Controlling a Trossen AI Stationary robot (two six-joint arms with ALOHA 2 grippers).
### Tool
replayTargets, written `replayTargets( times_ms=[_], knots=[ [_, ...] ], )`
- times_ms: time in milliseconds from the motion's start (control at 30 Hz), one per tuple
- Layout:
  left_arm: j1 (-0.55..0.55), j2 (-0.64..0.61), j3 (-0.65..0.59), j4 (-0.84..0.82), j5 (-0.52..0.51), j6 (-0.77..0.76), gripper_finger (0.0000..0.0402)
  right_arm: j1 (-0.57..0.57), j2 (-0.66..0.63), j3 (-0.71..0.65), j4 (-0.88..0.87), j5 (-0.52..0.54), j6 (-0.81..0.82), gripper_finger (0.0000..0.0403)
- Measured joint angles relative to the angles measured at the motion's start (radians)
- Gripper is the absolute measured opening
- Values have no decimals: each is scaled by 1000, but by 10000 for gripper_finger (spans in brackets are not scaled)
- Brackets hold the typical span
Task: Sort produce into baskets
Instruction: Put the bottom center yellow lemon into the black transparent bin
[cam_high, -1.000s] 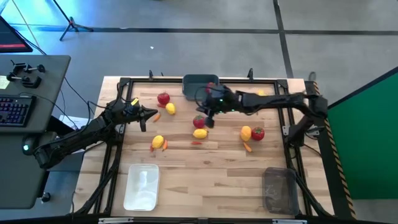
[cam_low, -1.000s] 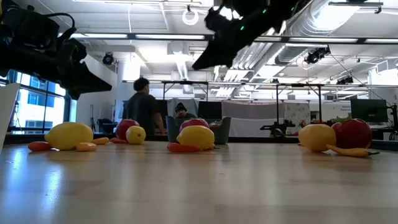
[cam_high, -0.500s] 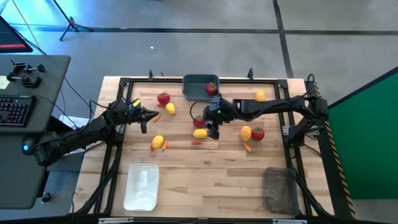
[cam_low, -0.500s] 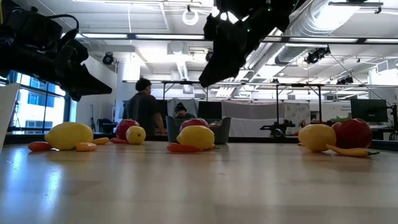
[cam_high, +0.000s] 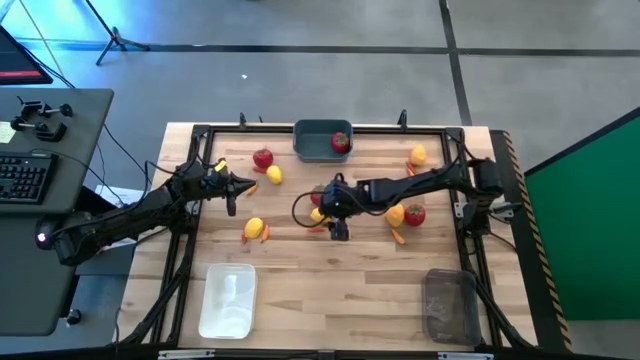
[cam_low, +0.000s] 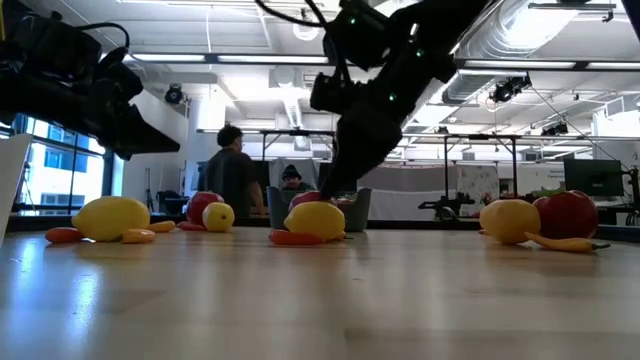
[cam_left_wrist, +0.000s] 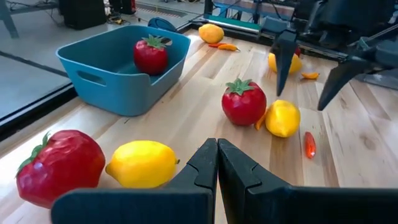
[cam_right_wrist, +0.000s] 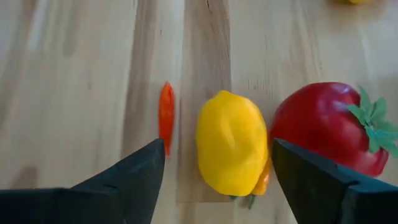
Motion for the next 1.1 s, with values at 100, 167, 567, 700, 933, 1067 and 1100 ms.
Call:
replayTargets(
  times_ms=[100, 167, 567, 700, 933, 1067, 1100],
  knots=[
    [0, 2, 0, 0, 0, 3, 0, -3, 24, 0, 8, 26, -33, 282],
    [0, 3, 0, -1, 0, -16, 0, -3, 40, 0, 12, 30, -47, 282],
    [0, 3, 0, 0, 0, -27, 0, -3, 90, 0, 29, 36, 123, 225],
    [0, 3, -1, 0, 0, -25, 0, -4, 77, 10, -3, 20, 191, 161],
    [0, 5, -1, -1, 0, -14, 0, 11, -27, 130, -333, -28, 243, 122],
    [0, 5, -2, 0, 0, -29, 0, 62, -152, 174, -572, -90, 351, 125],
    [0, 5, -2, 0, 0, -29, 0, 82, -187, 177, -627, -99, 395, 125]
  ],
)
